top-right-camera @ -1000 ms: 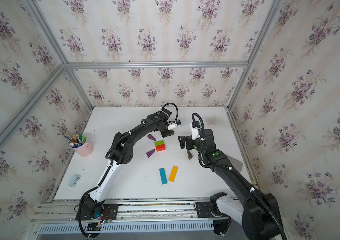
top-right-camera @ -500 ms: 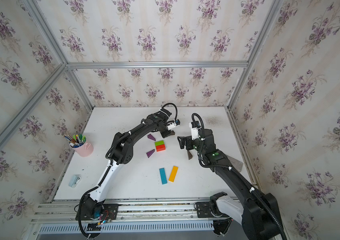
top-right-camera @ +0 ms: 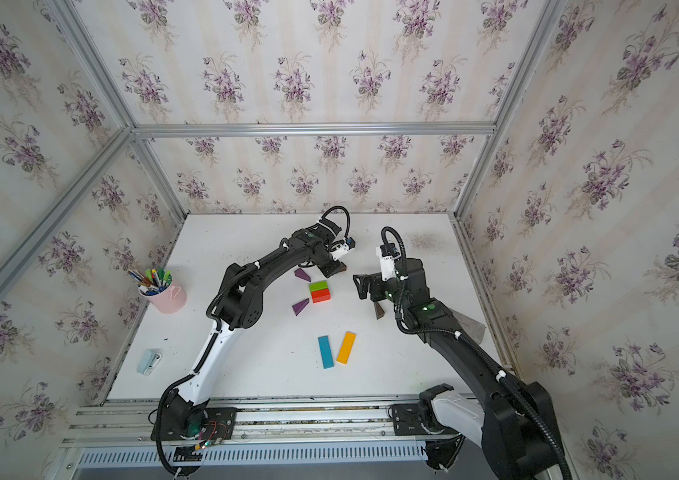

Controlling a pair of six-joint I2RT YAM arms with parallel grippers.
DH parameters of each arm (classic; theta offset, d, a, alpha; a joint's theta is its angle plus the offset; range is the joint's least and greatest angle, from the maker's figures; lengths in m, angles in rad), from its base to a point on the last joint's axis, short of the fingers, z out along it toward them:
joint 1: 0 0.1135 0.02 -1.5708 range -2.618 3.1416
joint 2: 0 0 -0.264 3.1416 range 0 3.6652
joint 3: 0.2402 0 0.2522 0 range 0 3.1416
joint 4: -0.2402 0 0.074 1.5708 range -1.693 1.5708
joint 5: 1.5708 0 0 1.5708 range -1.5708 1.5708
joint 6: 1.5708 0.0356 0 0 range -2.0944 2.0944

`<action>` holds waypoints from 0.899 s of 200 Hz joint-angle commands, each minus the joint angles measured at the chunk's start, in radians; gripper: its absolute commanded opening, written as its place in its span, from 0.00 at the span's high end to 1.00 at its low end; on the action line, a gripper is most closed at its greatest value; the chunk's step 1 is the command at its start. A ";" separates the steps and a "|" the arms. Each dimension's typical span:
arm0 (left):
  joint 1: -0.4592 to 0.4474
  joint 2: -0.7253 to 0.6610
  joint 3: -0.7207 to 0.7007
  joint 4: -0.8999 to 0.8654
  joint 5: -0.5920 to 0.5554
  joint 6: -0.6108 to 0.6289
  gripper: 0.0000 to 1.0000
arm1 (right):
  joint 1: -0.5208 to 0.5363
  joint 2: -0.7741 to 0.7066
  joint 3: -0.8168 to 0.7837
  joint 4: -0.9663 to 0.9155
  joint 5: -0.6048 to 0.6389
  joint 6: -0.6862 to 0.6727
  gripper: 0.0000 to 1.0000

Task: Assemble a small pinwheel with building blocks
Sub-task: Assemble the building block at the center of the board.

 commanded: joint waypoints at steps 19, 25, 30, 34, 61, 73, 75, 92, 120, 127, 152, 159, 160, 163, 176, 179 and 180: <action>0.001 -0.035 -0.046 -0.011 -0.052 -0.210 0.99 | 0.000 0.007 0.008 0.030 -0.017 0.008 0.00; 0.001 -0.047 -0.070 0.006 -0.054 -0.230 0.99 | 0.001 0.007 0.008 0.028 -0.017 0.008 0.00; 0.000 -0.058 -0.095 0.025 -0.060 -0.243 0.99 | 0.000 0.006 0.009 0.027 -0.017 0.008 0.00; 0.001 -0.068 -0.114 0.039 -0.067 -0.254 0.99 | 0.000 0.006 0.007 0.027 -0.018 0.008 0.00; 0.000 -0.103 -0.187 0.085 -0.121 -0.331 0.99 | 0.001 0.007 0.009 0.028 -0.020 0.008 0.00; 0.000 -0.114 -0.201 0.101 -0.128 -0.353 0.99 | 0.000 0.012 0.010 0.030 -0.024 0.011 0.00; 0.001 -0.114 -0.202 0.101 -0.129 -0.357 0.99 | 0.000 0.012 0.011 0.031 -0.026 0.012 0.00; 0.001 -0.113 -0.201 0.109 -0.149 -0.387 0.99 | 0.000 0.017 0.013 0.033 -0.033 0.017 0.00; 0.000 -0.107 -0.198 0.109 -0.171 -0.432 0.99 | 0.000 0.018 0.020 0.025 -0.034 0.017 0.00; 0.001 -0.107 -0.204 0.110 -0.181 -0.450 0.99 | 0.001 0.017 0.020 0.026 -0.033 0.016 0.00; 0.001 -0.118 -0.228 0.125 -0.177 -0.488 0.99 | 0.001 0.019 0.022 0.027 -0.037 0.018 0.00; -0.001 -0.120 -0.232 0.126 -0.178 -0.494 0.99 | 0.001 0.022 0.023 0.030 -0.038 0.019 0.00; -0.001 -0.120 -0.233 0.126 -0.178 -0.495 0.99 | 0.001 0.022 0.023 0.030 -0.038 0.019 0.00; -0.001 -0.120 -0.234 0.127 -0.178 -0.496 0.99 | 0.001 0.023 0.025 0.029 -0.040 0.020 0.00; -0.001 -0.122 -0.239 0.130 -0.171 -0.504 0.99 | 0.000 0.026 0.026 0.029 -0.042 0.019 0.00; -0.001 -0.121 -0.239 0.131 -0.170 -0.506 0.99 | 0.001 0.026 0.026 0.030 -0.042 0.018 0.00; -0.001 -0.121 -0.239 0.131 -0.169 -0.507 0.99 | 0.000 0.026 0.026 0.030 -0.042 0.018 0.00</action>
